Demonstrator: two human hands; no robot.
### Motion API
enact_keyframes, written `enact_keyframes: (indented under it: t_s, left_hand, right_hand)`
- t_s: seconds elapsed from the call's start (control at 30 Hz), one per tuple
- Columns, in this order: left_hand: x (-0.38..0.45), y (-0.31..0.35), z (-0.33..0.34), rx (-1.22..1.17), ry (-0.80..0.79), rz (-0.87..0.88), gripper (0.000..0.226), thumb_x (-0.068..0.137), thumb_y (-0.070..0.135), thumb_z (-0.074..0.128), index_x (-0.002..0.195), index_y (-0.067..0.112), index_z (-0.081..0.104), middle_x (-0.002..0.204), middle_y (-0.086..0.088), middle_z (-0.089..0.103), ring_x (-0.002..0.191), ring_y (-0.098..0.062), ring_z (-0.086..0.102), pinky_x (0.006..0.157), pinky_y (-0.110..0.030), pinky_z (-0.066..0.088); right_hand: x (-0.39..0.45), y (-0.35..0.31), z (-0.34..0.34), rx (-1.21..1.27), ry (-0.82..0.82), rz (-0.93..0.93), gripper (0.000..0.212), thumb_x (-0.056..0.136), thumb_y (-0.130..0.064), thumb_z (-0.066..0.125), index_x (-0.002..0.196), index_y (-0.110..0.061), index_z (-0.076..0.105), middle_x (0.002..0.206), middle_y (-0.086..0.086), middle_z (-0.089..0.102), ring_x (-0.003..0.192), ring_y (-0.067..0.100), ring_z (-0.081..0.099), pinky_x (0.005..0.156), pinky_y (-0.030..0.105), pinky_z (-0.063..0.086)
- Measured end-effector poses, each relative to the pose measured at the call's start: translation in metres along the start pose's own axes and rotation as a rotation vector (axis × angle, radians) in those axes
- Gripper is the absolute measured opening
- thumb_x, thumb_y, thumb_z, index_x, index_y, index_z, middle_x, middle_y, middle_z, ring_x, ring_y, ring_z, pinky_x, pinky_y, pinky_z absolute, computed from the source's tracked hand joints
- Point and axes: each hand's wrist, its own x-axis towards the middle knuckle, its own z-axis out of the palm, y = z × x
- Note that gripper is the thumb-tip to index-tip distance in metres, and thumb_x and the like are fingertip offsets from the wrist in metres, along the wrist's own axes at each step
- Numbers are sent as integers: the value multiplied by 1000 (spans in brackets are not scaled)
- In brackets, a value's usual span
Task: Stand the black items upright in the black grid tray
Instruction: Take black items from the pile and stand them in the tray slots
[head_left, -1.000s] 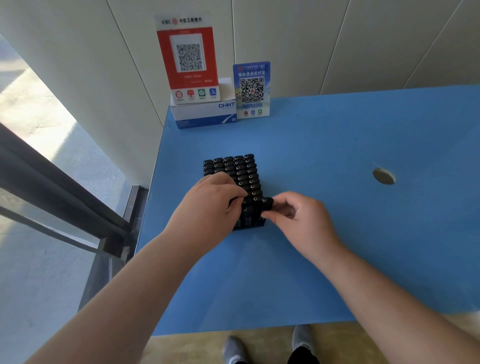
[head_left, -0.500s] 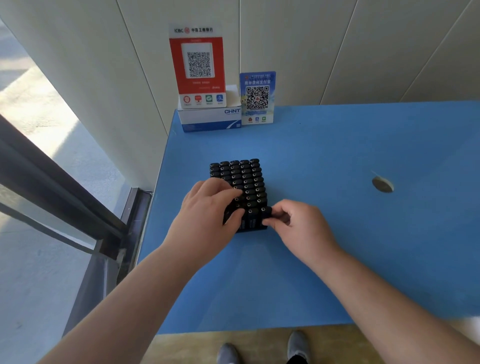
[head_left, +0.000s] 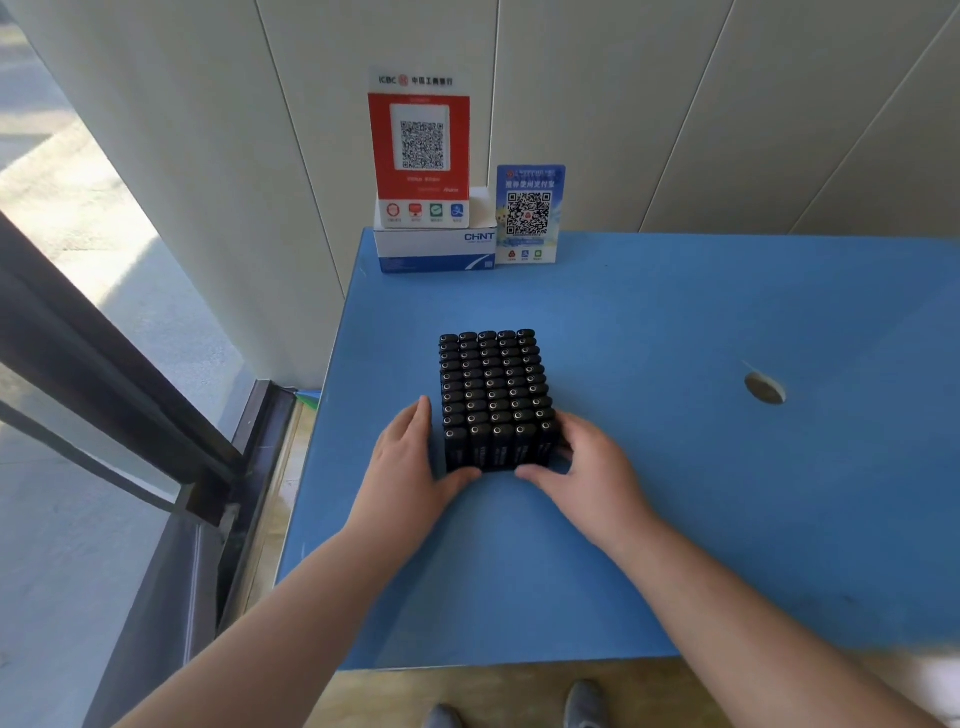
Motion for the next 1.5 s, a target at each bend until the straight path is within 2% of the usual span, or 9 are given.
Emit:
enact_keyframes:
  t_s: [0.1,0.23,0.43,0.57,0.9,1.03,1.13,1.33,1.5]
  left_hand:
    - [-1,-1,2,47,17,79,87,82,47,72,152,25,25,152,8,35,140,-18,30,115,-30,26]
    - [0,-4,3,47,32,146,75,85,43,70,148,34,32,144,14,43,133,-13,34,108,-23,26]
    - [12,-3,3,-17,42,110,65,87,32,68,145,33,37,141,14,47,131,-15,38,106,-24,30]
    - [30,-5,1,-15,63,72,61,88,30,67,143,30,39,136,9,50,125,-20,42,101,-28,34]
    - [84,-20,-16,8,148,42,45,87,30,66,130,30,52,122,13,60,115,-17,50,93,-31,42]
    - [104,-26,-24,38,175,23,39,88,31,66,125,29,55,116,13,62,110,-15,52,88,-30,43]
    - [118,-29,-30,32,188,26,37,87,27,66,123,26,57,112,11,62,108,-16,52,88,-33,45]
    - [140,-35,-37,36,222,16,32,86,22,66,117,24,58,107,8,63,103,-21,55,87,-41,48]
    - [150,-36,-41,38,258,6,29,86,18,67,114,22,57,89,21,48,100,-21,55,84,-37,46]
  right_hand:
    - [0,-1,8,-10,57,-12,47,74,-13,84,113,-32,66,109,-18,69,102,2,63,84,8,42]
    - [-2,1,14,-3,103,-8,45,74,-13,84,113,-29,68,104,-23,66,98,-3,60,81,0,37]
    - [16,-3,22,21,106,26,39,74,-14,85,101,-35,67,94,-25,69,89,-7,62,76,8,43]
    - [38,-5,31,26,106,8,38,74,-14,85,103,-32,69,99,-20,71,94,3,66,82,20,50]
    - [103,-15,50,20,101,-43,37,72,-12,86,104,-25,71,96,-13,72,89,9,65,73,14,44]
    - [127,-21,57,-29,104,-77,35,72,-17,86,104,-23,72,97,-7,73,85,13,63,72,26,46]
    - [144,-24,63,-30,89,-102,37,72,-19,86,106,-26,71,99,-7,73,90,15,66,80,31,53]
    - [170,-31,71,-69,86,-135,40,74,-21,85,111,-22,71,103,0,72,96,21,64,75,27,45]
    - [183,-38,75,-38,91,-154,40,72,-20,87,109,-21,72,100,-2,73,91,18,64,71,23,40]
